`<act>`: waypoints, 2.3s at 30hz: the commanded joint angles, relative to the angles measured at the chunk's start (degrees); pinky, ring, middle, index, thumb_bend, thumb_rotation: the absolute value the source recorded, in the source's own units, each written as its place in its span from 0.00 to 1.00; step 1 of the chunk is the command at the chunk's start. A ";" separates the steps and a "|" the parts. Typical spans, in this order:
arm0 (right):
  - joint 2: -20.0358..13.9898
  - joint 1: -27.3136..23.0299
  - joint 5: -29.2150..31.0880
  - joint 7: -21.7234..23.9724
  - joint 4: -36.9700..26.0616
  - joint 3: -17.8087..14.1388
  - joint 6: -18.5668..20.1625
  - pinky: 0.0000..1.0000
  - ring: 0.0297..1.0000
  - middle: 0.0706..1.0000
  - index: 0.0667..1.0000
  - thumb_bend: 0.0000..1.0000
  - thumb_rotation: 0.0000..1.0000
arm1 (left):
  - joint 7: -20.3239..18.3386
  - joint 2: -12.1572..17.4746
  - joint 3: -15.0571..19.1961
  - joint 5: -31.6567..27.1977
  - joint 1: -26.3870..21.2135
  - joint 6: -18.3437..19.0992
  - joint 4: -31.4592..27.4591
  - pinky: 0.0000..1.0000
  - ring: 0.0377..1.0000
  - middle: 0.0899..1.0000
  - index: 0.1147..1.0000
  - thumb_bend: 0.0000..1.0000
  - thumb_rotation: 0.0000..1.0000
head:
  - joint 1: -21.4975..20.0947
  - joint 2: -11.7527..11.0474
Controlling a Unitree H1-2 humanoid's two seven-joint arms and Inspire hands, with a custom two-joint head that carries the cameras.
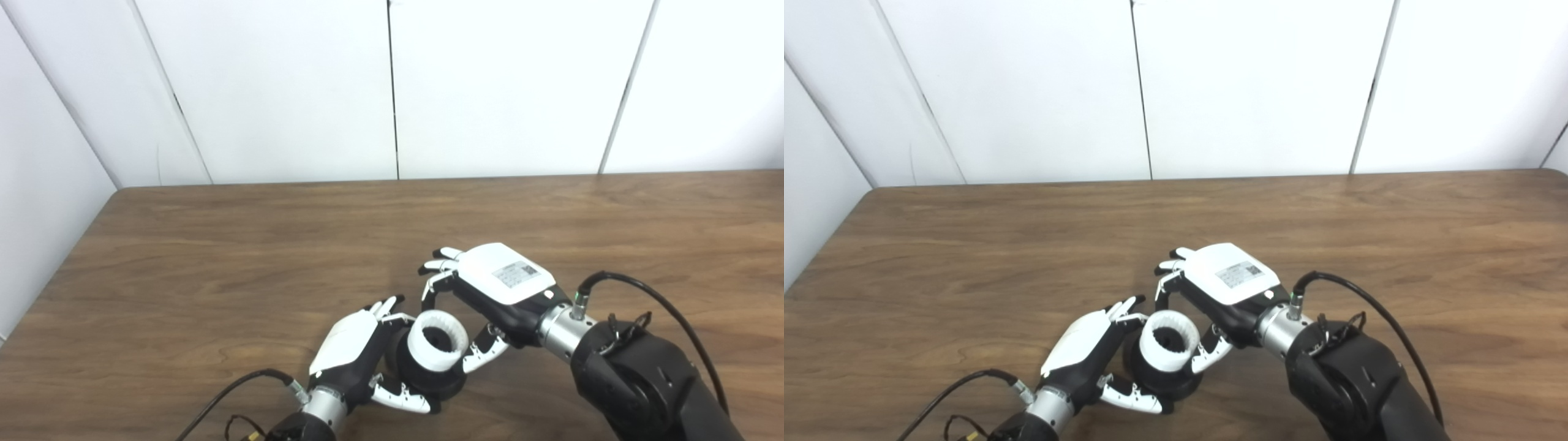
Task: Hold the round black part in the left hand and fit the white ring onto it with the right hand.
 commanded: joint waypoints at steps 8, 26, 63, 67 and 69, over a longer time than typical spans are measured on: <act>0.65 -0.92 -0.14 2.78 -1.75 0.84 -2.51 0.76 0.93 0.87 0.64 0.88 0.33 | -0.43 -0.76 -0.58 0.81 -0.24 1.60 2.83 1.00 1.00 1.00 0.68 0.88 0.19 | 0.18 0.16; 1.18 -0.85 -0.11 5.51 -1.57 -0.68 -3.60 0.78 0.94 0.88 0.66 0.96 0.41 | -0.76 -1.32 -0.20 0.90 -0.10 1.83 2.45 1.00 1.00 1.00 0.68 0.87 0.18 | 0.25 0.25; 5.99 7.35 19.54 -6.28 2.23 -18.04 8.18 0.80 0.91 0.92 0.82 0.65 0.64 | 1.67 -0.75 10.17 -19.70 4.02 -2.49 -1.24 0.91 0.97 0.98 0.96 0.90 0.41 | -0.83 -0.12; 8.12 9.28 23.99 -10.69 3.90 -20.44 8.73 0.83 0.92 0.92 0.82 0.59 0.65 | 3.96 -1.58 12.33 -24.58 4.91 -5.22 0.06 0.81 0.91 0.95 0.96 0.87 0.51 | -1.50 -0.29; 9.33 10.40 26.00 -13.35 4.67 -21.53 8.55 0.83 0.90 0.91 0.81 0.55 0.65 | 5.72 -2.73 13.78 -27.67 5.67 -7.03 0.60 0.79 0.91 0.96 0.97 0.84 0.57 | -2.04 -0.34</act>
